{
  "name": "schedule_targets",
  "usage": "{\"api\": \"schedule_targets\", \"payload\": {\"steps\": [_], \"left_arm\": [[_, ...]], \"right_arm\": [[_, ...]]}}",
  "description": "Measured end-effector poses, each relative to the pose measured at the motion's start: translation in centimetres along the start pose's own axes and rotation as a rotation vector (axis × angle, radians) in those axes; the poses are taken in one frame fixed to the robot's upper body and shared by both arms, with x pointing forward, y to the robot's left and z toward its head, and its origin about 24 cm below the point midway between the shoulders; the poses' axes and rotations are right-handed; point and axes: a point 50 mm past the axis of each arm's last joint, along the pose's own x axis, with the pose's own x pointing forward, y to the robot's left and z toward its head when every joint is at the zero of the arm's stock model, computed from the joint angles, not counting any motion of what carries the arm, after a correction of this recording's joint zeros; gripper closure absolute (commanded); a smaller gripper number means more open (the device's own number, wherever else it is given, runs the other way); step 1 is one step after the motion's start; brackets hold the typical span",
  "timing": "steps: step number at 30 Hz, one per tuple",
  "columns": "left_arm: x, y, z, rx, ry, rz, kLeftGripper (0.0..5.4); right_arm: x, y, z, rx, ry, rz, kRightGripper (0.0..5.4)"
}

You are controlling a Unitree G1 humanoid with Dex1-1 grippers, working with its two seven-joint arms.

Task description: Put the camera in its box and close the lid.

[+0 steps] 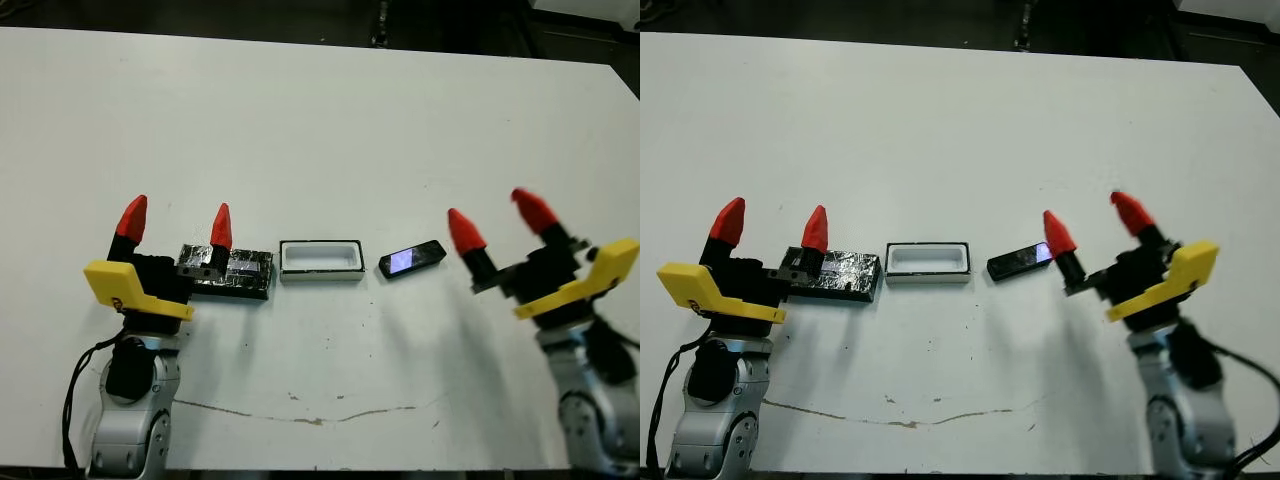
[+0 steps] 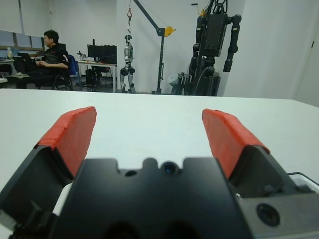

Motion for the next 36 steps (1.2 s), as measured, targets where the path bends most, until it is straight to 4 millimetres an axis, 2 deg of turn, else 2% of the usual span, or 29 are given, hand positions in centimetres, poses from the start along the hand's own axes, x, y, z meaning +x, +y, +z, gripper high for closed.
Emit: {"api": "schedule_targets", "payload": {"steps": [5, 11, 23, 31, 36], "left_arm": [[0.1, -0.1, 0.1, -0.017, -0.004, -0.001, 0.01], [0.2, -0.1, 0.1, -0.012, -0.008, -0.003, 0.01], [0.2, -0.1, 0.1, -0.011, -0.009, 0.002, 0.01], [0.2, 0.0, 0.0, -0.003, -0.009, 0.003, 0.01], [0.1, 0.0, 0.0, -0.009, -0.009, 0.004, 0.01]], "right_arm": [[2.0, -2.6, 2.4, -0.135, 0.055, 0.141, 0.0], [4.2, -4.2, 3.5, -0.231, 0.158, 0.317, 0.0], [7.8, -5.5, 2.3, -0.287, 0.419, 0.78, 0.0], [9.1, -4.7, 0.6, -0.408, 0.658, 0.978, 0.0], [9.5, -3.8, -0.5, -0.385, 0.669, 1.08, 0.0]]}}
